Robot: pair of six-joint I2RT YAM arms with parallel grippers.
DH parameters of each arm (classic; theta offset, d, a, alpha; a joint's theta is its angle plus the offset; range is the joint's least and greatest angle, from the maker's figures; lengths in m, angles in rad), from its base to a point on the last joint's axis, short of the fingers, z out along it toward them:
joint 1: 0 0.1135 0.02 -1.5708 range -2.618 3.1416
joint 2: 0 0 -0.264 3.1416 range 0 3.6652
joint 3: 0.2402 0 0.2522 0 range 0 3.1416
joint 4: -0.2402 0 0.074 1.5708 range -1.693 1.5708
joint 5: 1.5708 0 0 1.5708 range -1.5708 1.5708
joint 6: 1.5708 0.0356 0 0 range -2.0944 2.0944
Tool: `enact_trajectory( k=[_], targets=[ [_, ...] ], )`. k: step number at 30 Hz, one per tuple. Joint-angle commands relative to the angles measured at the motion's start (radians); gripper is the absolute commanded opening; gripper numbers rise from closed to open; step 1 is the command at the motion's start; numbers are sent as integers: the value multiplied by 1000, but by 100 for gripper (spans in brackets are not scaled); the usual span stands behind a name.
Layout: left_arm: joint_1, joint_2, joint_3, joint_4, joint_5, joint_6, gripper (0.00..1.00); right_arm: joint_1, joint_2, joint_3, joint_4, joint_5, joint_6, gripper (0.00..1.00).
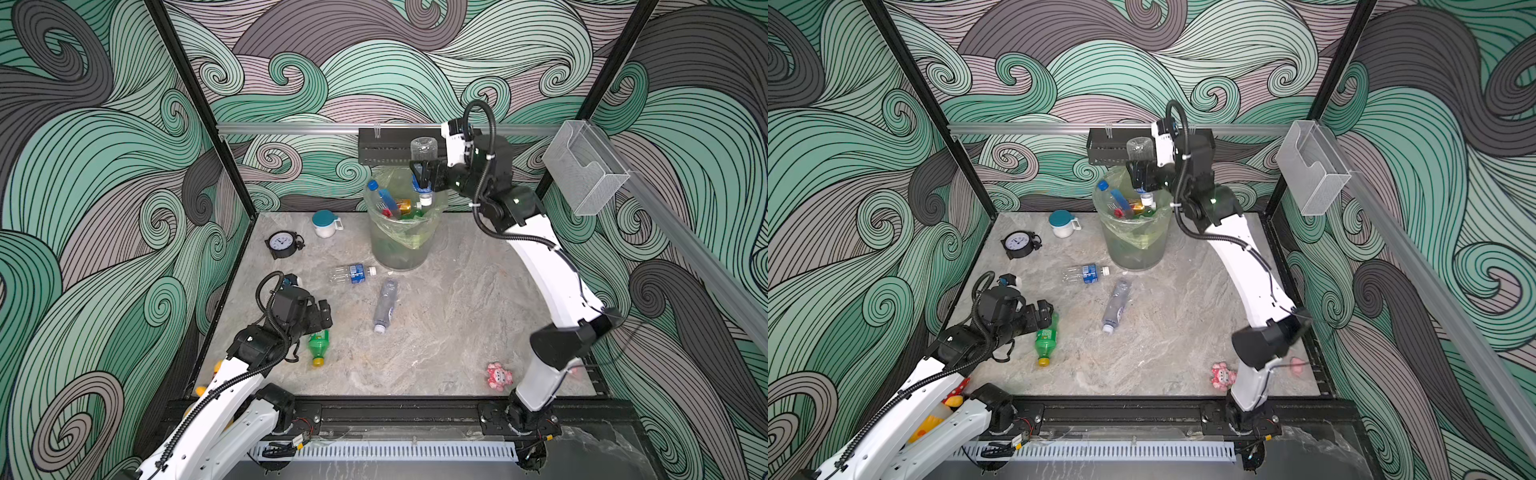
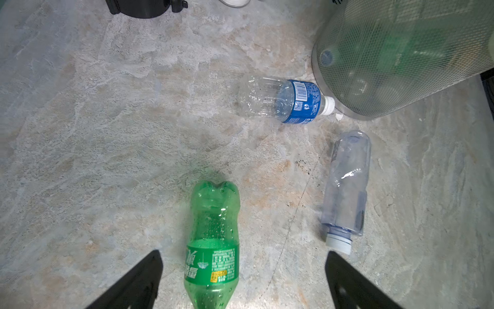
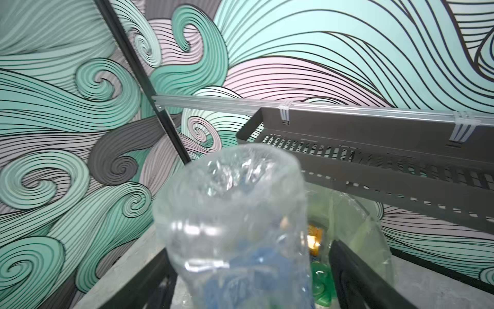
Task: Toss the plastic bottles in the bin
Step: 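Carry the clear bottle over the bin and open the right gripper, then draw the right gripper back while the left gripper lowers onto the green Sprite bottle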
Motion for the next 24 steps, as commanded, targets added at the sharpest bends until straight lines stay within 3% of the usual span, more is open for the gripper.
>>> enact_trajectory(
  k=[1, 7, 12, 19, 24],
  targets=[
    [11, -23, 58, -83, -51, -16, 99, -1, -36, 24, -183, -46, -49, 94],
    [11, -22, 47, -97, -49, -15, 99, -2, -416, -510, 36, -36, -60, 99],
    [10, 2, 14, -71, -41, -32, 98, -3, -659, -829, 98, -23, -27, 99],
    [11, 10, -28, -41, -6, -55, 97, -4, -813, -1143, 82, -19, 3, 99],
    [12, 7, -77, 20, 96, -53, 97, -3, -862, -1306, 102, -38, 50, 99]
  ],
)
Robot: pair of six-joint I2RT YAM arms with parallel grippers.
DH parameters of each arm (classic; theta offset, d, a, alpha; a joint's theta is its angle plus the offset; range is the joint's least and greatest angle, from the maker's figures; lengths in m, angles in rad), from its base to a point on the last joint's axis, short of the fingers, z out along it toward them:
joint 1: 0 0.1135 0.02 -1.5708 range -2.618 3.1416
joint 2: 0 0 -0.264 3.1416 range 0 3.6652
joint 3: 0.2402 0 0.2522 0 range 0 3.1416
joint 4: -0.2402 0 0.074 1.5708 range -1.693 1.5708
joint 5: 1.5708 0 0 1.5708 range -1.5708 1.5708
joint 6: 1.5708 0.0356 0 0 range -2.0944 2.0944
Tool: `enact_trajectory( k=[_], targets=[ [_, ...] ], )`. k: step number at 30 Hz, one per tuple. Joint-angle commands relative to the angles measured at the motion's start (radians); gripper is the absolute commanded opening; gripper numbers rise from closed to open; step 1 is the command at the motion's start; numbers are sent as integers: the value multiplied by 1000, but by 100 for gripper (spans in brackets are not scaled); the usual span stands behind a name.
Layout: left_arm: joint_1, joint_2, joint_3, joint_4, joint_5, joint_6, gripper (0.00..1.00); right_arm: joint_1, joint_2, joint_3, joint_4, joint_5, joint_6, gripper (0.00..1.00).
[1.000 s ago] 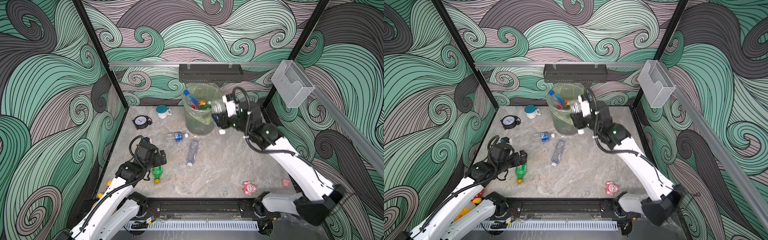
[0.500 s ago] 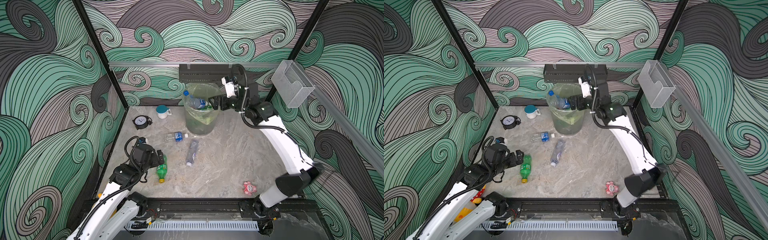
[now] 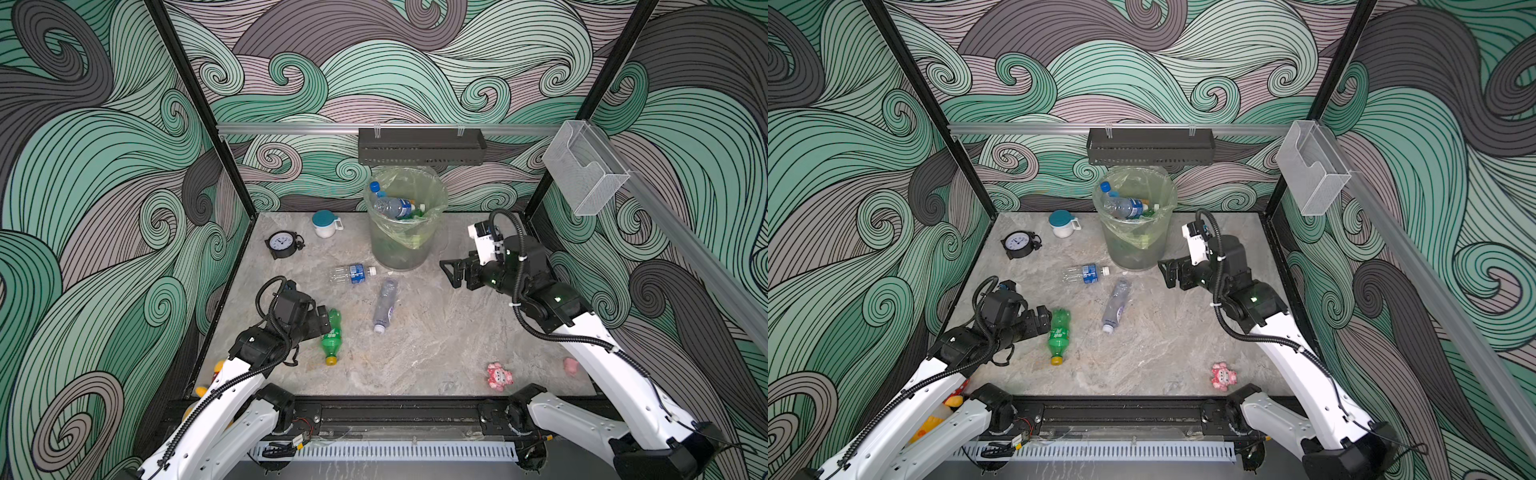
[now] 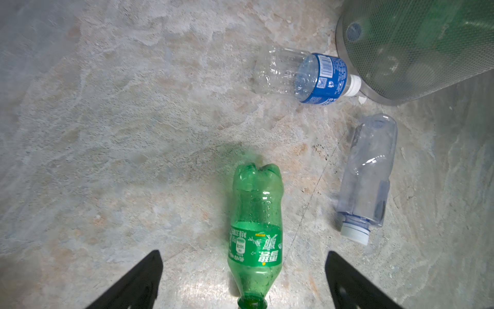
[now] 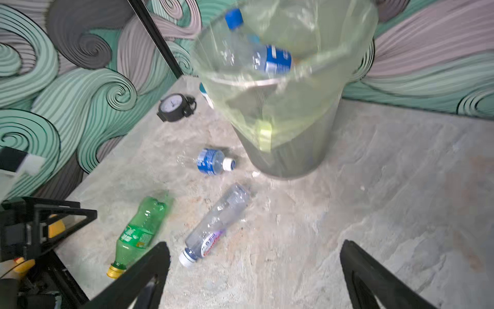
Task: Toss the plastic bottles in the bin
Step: 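Draw the right gripper back while the left gripper lowers onto the green Sprite bottle, then grasp the green Sprite bottle with the left gripper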
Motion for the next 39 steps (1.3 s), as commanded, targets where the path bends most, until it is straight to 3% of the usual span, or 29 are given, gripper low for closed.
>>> enact_trajectory(
  k=[1, 10, 24, 30, 39],
  targets=[
    [11, -1, -23, 45, 66, -24, 97, -1, -44, -77, 28, -13, 40, 99],
    [11, 54, -89, 145, 149, -20, 96, -2, -102, -231, 41, 0, 76, 99],
    [11, 392, -61, 257, 227, 1, 93, -1, -112, -305, 71, -9, 112, 99],
    [8, 482, -52, 297, 247, 1, 83, -1, -121, -324, 79, -10, 121, 99],
    [8, 497, -73, 302, 237, 0, 68, -1, -130, -346, 80, -3, 122, 99]
  ],
)
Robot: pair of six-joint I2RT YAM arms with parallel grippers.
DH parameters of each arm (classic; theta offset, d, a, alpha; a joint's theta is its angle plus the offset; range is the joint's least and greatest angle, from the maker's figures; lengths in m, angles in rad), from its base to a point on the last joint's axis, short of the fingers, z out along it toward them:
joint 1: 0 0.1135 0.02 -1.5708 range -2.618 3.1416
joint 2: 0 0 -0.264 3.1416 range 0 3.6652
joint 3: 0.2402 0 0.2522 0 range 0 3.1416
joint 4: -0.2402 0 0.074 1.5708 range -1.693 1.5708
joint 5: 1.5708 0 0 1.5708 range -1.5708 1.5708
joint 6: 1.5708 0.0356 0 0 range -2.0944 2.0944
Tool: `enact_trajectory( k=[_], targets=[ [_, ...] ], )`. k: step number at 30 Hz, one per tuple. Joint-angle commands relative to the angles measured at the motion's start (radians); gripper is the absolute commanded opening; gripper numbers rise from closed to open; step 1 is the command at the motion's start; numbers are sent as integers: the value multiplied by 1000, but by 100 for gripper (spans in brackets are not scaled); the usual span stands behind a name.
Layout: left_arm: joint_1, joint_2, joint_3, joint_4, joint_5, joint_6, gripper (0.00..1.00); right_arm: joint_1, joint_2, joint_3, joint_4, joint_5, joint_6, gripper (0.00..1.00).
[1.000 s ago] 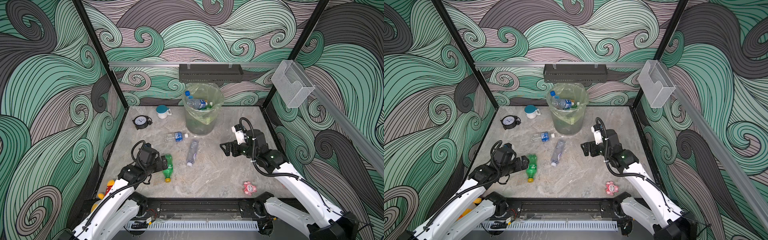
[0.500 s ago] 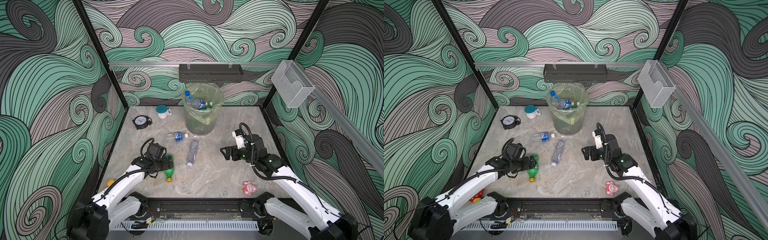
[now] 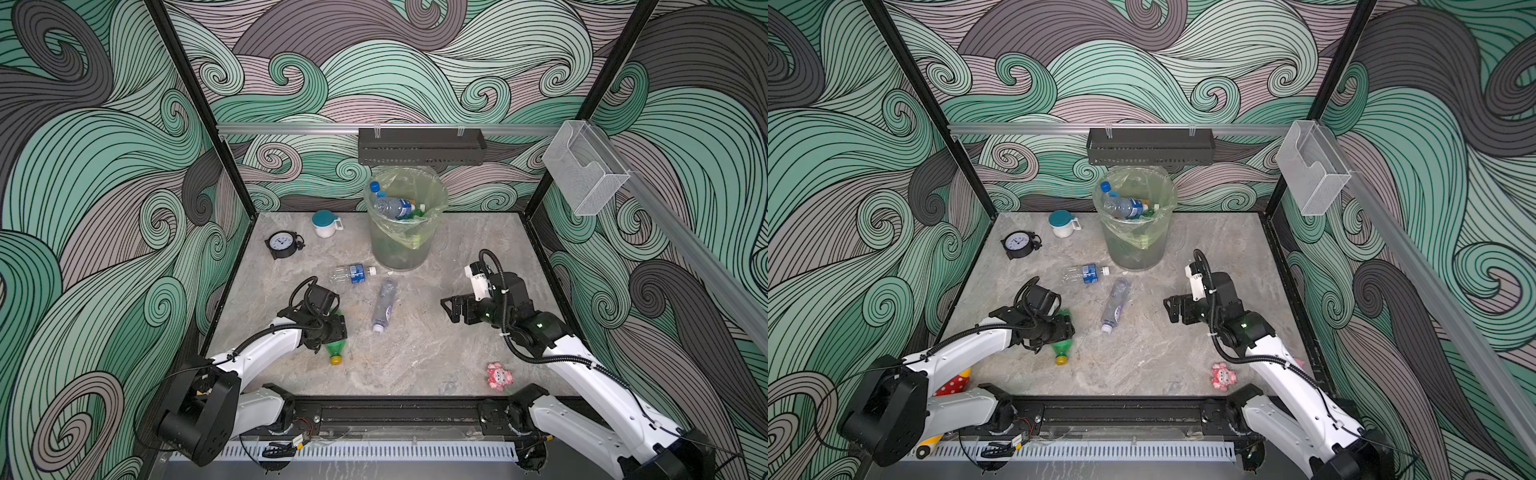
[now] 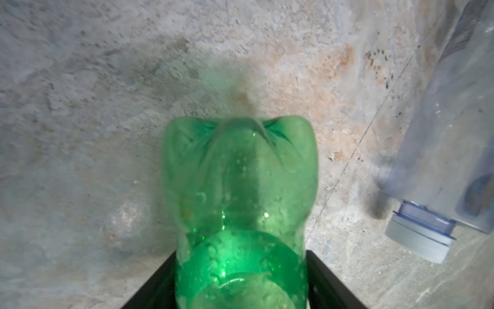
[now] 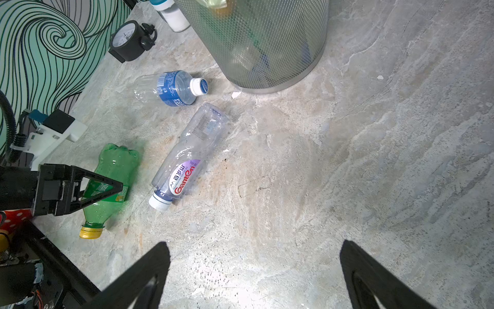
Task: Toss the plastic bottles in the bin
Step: 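Grasp the green Sprite bottle with the left gripper, then lift the green bottle with the left gripper and release it over the bin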
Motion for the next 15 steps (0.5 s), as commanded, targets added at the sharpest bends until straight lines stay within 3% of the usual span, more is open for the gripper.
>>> enact_trajectory(
  k=[1, 15],
  targets=[
    [9, 6, 16, 6, 1, 1, 67, -1, -10, -10, 7, -2, 9, 99],
    [8, -134, 72, -99, -67, 5, 58, -1, -9, -15, 4, 5, 5, 99]
  ],
)
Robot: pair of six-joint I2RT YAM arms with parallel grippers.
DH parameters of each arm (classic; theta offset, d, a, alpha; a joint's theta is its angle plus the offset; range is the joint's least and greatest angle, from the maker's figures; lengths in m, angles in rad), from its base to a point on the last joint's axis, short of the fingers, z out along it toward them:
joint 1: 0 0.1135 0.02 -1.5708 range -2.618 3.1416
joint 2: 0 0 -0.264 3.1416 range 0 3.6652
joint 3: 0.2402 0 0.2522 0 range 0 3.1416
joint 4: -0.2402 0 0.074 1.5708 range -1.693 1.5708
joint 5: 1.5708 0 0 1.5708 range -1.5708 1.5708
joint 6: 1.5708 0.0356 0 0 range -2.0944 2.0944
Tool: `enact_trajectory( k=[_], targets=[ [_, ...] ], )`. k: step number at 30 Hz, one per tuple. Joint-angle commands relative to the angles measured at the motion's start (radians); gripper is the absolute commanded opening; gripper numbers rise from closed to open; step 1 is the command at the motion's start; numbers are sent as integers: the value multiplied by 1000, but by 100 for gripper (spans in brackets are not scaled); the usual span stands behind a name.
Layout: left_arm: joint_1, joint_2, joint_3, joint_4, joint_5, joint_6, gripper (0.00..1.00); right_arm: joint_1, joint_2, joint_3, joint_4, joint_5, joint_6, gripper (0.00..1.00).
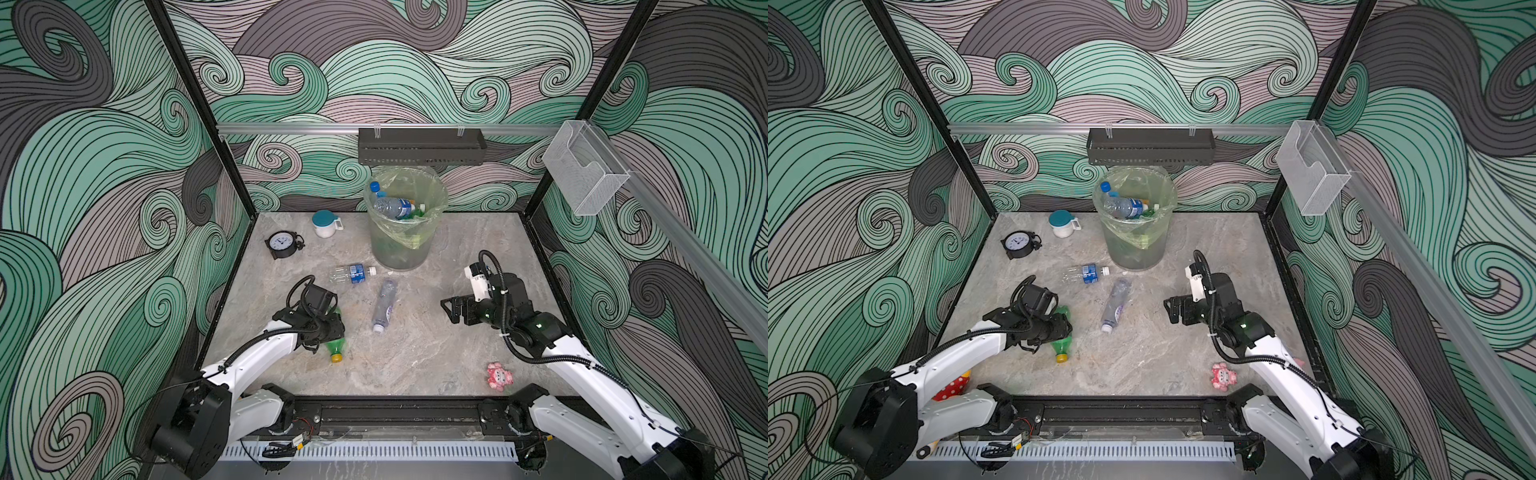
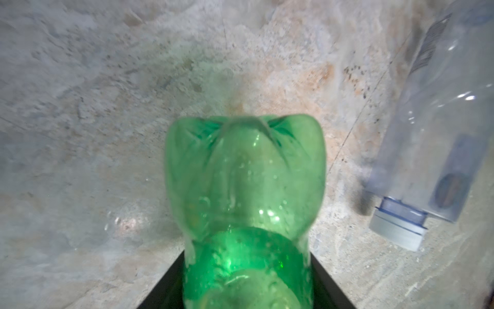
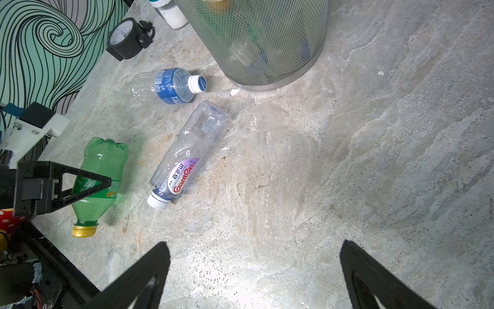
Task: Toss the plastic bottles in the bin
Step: 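Lift the green bottle with the left gripper and release it over the bin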
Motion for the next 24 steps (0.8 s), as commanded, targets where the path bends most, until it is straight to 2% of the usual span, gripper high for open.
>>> enact_trajectory(
  k=[1, 7, 13, 17, 22, 23, 24],
  targets=[
    [9, -57, 58, -60, -48, 8, 57, -1, -9, -10, 3, 6, 3, 99],
    [8, -132, 132, -96, -106, 63, 56, -1, 6, -11, 14, 3, 5, 99],
    [8, -128, 320, -45, -109, 139, 57, -1, 14, -16, 21, 3, 6, 99],
    [9, 20, 598, -11, -57, 179, 56, -1, 10, -24, 28, 3, 13, 99],
    [2, 350, 1094, 42, 89, 168, 55, -1, -3, -34, 29, -3, 34, 99],
    [-1, 432, 1211, 43, 128, 160, 57, 0, -9, -38, 29, -3, 39, 99],
    [-5, 516, 1337, 17, 164, 158, 65, 1, -13, -39, 26, -2, 43, 99]
  ],
)
